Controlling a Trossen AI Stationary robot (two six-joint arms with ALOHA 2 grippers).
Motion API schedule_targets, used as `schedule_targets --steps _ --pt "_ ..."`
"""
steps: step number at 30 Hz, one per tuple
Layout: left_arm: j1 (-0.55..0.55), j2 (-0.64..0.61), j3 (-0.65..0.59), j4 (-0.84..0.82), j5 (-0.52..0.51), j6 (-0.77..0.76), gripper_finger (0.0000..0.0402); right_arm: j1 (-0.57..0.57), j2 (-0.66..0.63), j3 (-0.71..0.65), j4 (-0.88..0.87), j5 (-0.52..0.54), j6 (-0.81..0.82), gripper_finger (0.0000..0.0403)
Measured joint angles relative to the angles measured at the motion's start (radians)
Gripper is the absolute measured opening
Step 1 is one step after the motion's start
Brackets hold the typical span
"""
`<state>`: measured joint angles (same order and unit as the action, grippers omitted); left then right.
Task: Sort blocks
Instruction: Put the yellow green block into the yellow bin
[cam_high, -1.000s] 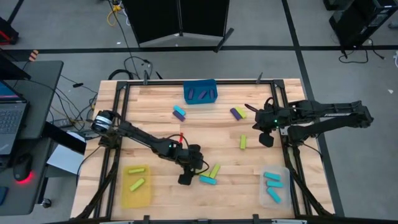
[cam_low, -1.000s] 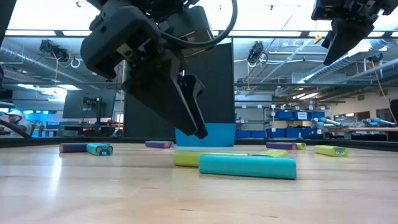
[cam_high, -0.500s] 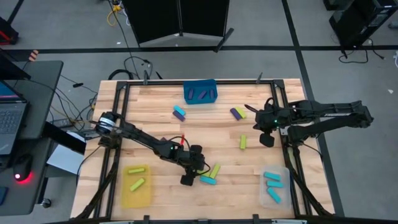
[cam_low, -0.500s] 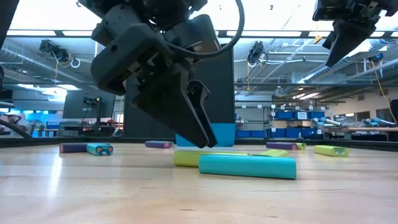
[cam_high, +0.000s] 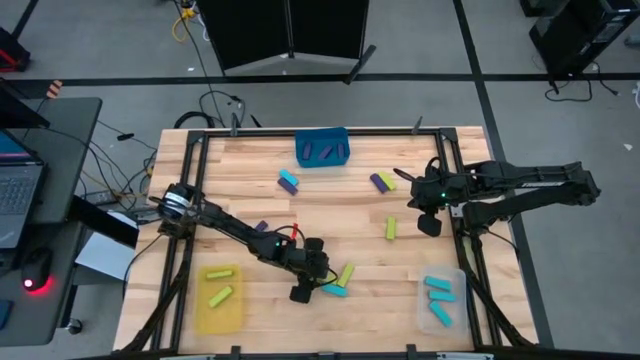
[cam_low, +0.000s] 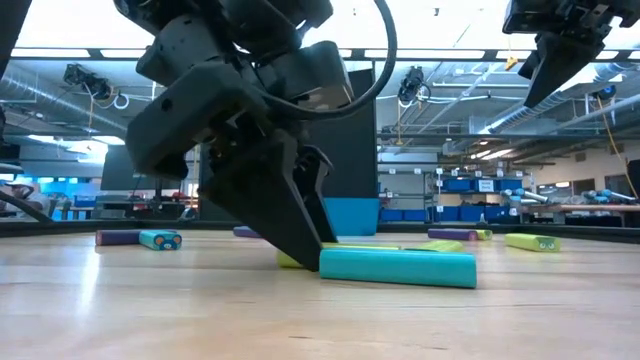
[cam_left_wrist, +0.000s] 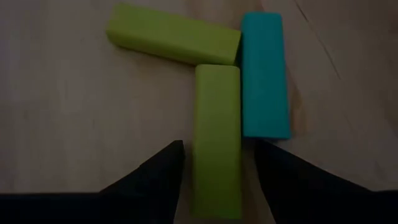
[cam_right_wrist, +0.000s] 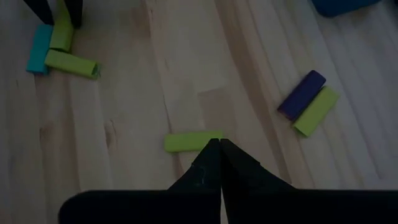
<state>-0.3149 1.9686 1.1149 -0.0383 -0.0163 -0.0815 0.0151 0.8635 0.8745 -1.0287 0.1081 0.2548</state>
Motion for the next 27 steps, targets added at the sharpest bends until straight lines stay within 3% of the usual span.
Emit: schedule_targets --steps 4,10,16,27 --pt "0.000 0.000 0.000 0.001 -0.015 -0.001 0.0186 0.000 0.000 0.000 0.000 0.001 -0.003 0.0007" --pt "0.003 0.000 0.001 -0.006 -0.002 -0.060 0.0105 0.000 0.000 0.000 0.000 0.002 -0.004 0.0007" --pt "0.017 -0.052 -0.002 -0.076 0.028 -0.157 0.0105 0.000 0.000 0.000 0.002 0.002 -0.004 0.0007" --pt "-0.017 -0.329 -0.001 -0.337 -0.106 -0.409 0.0105 0.000 0.000 0.000 0.062 0.020 -0.012 0.0007"
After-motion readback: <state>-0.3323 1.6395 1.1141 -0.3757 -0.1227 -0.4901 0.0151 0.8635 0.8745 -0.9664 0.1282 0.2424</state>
